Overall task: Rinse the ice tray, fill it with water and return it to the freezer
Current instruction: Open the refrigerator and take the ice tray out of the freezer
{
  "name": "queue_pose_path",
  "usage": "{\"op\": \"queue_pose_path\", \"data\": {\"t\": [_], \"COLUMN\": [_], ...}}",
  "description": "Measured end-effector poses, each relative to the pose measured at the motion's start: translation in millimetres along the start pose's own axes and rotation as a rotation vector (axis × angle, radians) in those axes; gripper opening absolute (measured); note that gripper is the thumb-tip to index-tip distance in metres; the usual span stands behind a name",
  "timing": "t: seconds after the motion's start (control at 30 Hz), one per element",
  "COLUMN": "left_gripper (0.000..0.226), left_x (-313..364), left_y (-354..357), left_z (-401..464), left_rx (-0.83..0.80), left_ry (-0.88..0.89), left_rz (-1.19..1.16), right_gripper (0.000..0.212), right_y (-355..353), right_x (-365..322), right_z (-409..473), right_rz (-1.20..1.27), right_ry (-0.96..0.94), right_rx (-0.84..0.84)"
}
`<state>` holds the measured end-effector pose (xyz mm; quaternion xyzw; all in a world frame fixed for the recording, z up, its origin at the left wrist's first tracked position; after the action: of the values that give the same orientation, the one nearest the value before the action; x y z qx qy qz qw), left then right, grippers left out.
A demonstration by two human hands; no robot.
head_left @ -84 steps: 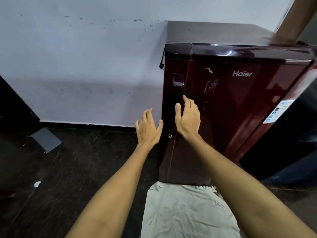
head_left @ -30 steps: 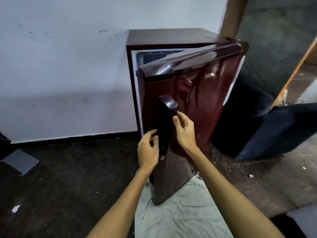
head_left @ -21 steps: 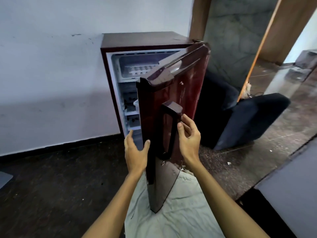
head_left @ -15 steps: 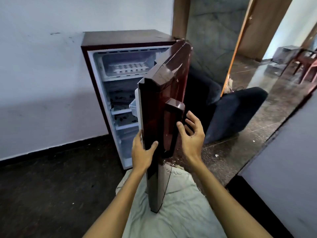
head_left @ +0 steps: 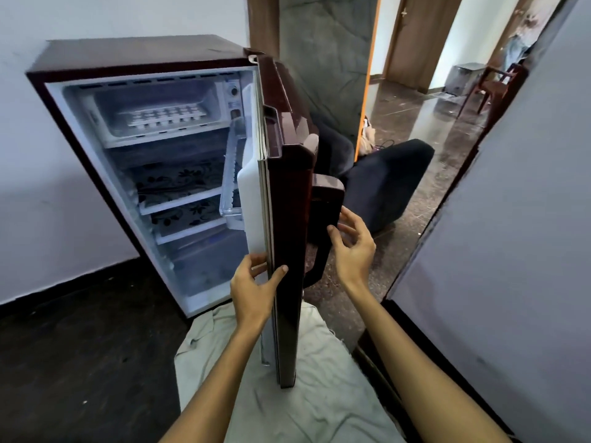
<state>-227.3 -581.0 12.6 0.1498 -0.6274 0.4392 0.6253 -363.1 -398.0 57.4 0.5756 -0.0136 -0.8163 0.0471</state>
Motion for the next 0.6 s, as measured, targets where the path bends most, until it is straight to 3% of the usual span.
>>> {"op": "queue_pose_path", "data": {"t": [0.6], "left_gripper": [0.056], "left_x": [53], "left_y": [119], "left_z": [-4], "left_rx": [-0.051], "left_ry": [0.005], "left_rz": [0.081], "right_gripper": [0.039], "right_y": [-91], "right_x": [28], "right_z": [94], "right_rz": [-0.052], "right_ry": [0.003], "right_rx": [0.047]}}
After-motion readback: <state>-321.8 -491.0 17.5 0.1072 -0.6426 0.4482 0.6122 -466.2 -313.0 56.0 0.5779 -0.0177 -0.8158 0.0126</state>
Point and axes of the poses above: each hand's wrist, its own z-axis towards the middle knuckle, its own y-axis out of the palm, x = y × z, the point moved 9 cm from there along z, towards the middle knuckle, and after that the axes turned 5 degrees about z, right-handed, at the moved point
